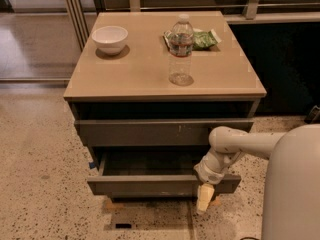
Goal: Open middle drawer
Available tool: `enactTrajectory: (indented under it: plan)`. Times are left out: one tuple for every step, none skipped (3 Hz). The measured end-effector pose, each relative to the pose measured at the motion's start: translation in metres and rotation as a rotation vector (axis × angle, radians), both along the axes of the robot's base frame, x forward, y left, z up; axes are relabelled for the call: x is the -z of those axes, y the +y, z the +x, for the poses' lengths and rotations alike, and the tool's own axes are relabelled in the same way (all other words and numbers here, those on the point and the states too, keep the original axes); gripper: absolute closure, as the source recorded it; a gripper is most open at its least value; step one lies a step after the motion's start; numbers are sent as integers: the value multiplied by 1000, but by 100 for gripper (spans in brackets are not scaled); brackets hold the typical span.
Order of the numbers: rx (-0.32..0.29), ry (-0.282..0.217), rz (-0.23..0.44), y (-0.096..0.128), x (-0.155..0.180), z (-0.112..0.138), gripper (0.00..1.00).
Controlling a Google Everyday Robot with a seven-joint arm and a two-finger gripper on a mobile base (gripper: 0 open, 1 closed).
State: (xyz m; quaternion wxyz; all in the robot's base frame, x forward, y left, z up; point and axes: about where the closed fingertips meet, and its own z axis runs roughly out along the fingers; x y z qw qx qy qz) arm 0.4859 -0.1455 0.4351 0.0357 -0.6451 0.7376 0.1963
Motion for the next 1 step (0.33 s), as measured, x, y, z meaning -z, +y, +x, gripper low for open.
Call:
enactTrajectory:
  plan:
    - [0,0,0,0,0,0,0]
